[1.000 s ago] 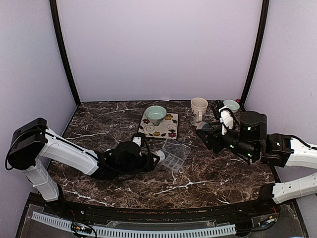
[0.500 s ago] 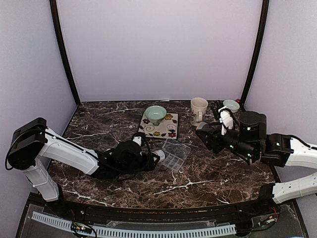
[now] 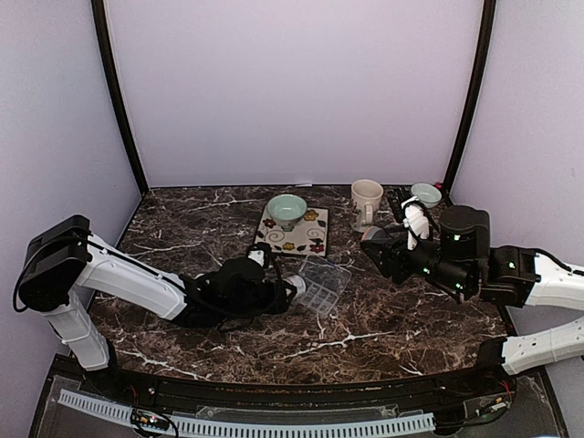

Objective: Sort the pills into containers
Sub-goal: Pour the pill into the compartment of the pill container.

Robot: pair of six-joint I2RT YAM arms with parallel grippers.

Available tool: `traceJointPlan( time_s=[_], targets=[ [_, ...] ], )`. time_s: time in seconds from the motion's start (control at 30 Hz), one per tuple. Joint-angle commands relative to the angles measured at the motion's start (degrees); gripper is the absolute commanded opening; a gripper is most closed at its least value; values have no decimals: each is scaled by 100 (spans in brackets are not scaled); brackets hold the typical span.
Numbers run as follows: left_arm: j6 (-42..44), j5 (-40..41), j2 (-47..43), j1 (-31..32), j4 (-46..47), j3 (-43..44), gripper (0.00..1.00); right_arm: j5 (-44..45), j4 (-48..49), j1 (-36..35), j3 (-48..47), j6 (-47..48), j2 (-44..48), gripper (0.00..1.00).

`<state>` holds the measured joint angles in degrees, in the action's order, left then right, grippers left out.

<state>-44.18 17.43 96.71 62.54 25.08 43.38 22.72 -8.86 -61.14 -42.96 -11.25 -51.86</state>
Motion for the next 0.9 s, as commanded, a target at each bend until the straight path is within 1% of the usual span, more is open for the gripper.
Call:
traceJointPlan(
  time_s=[0.0, 0.33, 0.6, 0.87],
  targets=[
    [-22, 203, -245, 36, 6, -10, 0, -17, 155, 32, -98, -45, 1, 17],
    [-87, 166, -236, 34, -70, -22, 0, -40, 166, 33, -121, -66, -24, 17],
    [-105, 25, -374, 34, 329, -241, 0, -62, 167, 37, -117, -88, -34, 17],
    [-178, -79, -539, 71, 224, -338, 0, -91, 193, 37, -124, -115, -44, 17]
  ],
)
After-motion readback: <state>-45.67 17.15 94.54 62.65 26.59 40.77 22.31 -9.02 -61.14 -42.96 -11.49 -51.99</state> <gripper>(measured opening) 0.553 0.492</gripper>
